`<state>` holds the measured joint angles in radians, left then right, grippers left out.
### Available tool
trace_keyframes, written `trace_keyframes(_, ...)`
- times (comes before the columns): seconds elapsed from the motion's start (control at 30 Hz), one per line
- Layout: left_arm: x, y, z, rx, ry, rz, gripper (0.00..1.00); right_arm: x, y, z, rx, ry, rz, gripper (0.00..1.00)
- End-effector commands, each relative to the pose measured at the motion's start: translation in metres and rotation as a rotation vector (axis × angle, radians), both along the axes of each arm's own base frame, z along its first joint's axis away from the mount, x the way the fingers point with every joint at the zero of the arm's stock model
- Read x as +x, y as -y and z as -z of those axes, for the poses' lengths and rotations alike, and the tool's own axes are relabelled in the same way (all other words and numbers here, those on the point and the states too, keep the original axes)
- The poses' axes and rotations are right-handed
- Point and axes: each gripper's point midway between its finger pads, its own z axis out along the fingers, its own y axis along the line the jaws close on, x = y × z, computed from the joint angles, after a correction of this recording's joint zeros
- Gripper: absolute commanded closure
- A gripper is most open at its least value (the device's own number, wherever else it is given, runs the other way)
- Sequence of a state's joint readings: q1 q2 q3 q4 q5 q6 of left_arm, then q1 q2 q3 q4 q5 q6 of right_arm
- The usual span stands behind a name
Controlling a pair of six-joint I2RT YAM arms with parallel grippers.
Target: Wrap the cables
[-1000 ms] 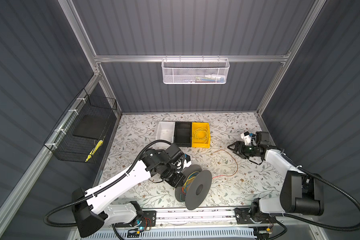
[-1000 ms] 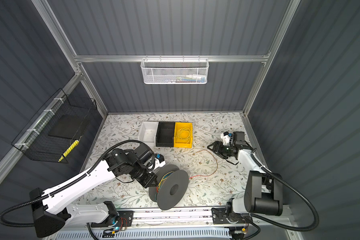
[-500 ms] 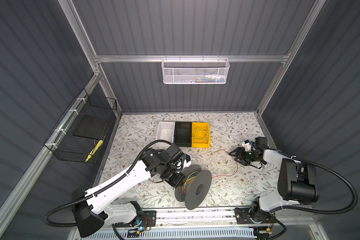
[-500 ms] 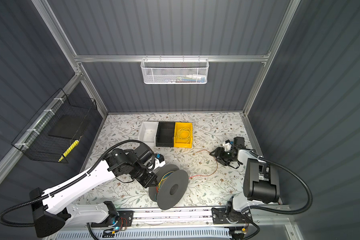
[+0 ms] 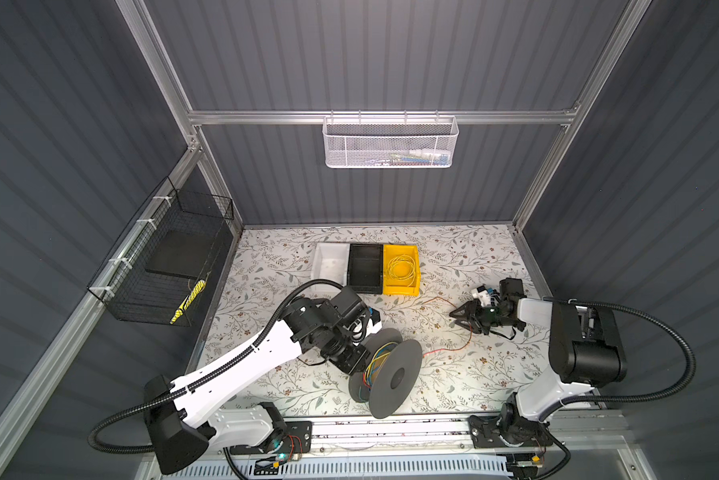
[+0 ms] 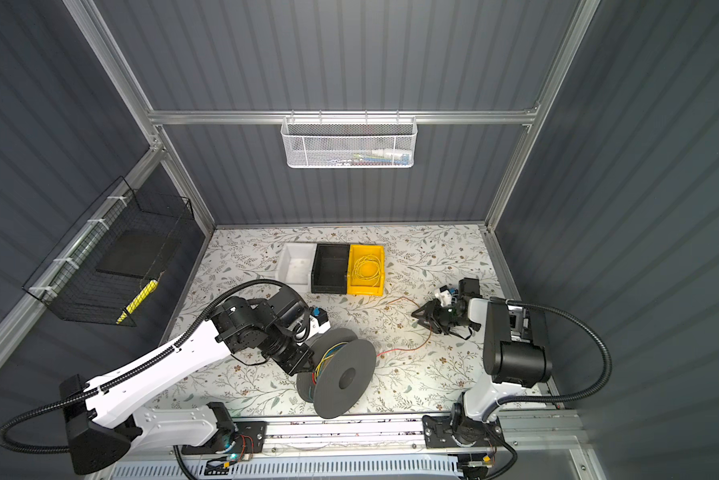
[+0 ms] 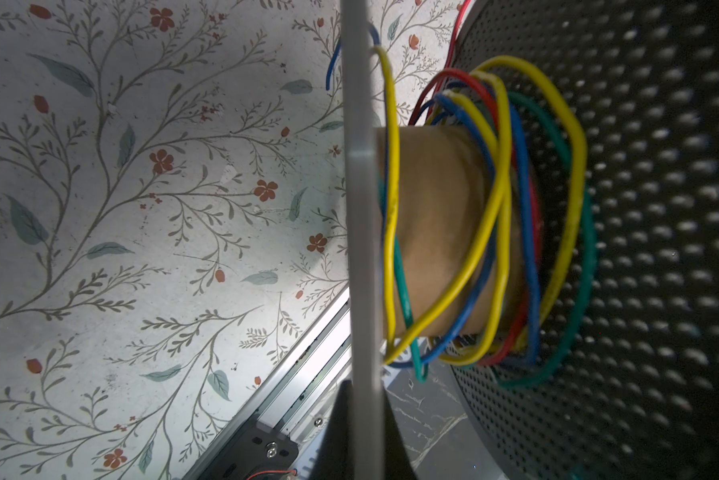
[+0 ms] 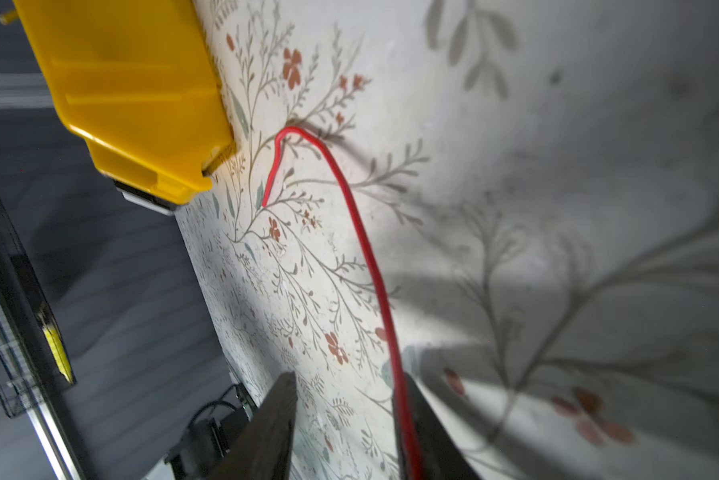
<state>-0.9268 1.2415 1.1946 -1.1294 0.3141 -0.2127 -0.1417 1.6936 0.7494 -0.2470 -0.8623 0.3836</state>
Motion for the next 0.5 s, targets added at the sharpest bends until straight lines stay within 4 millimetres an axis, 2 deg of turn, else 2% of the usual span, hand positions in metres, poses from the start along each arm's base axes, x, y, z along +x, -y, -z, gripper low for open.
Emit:
trace_keyframes(0.0, 0.004, 0.015, -0.021, -0.086, 0.033, 0.036, 1.00, 0.010, -0.005, -0.012, 0.033, 0.045, -0.017, 0.70)
trace_keyframes(0.13, 0.004, 0.014, -0.021, -0.087, 0.037, 0.035, 1.00, 0.016, -0.003, -0.020, 0.025, 0.063, -0.017, 0.92)
trace_keyframes(0.2, 0.002, 0.013, -0.022, -0.090, 0.034, 0.036, 1.00, 0.019, -0.003, -0.027, 0.026, 0.081, -0.011, 0.98)
trace_keyframes(0.27, 0.000, 0.012, -0.022, -0.090, 0.025, 0.033, 1.00, 0.024, -0.002, -0.040, 0.018, 0.107, -0.002, 1.00)
trace_keyframes(0.37, -0.003, 0.013, -0.024, -0.088, 0.002, 0.044, 1.00, 0.036, 0.003, -0.084, -0.019, 0.183, 0.004, 1.00)
trace_keyframes(0.47, 0.000, 0.013, -0.027, -0.048, 0.005, 0.069, 1.00, 0.046, 0.008, -0.158, -0.074, 0.305, 0.017, 1.00)
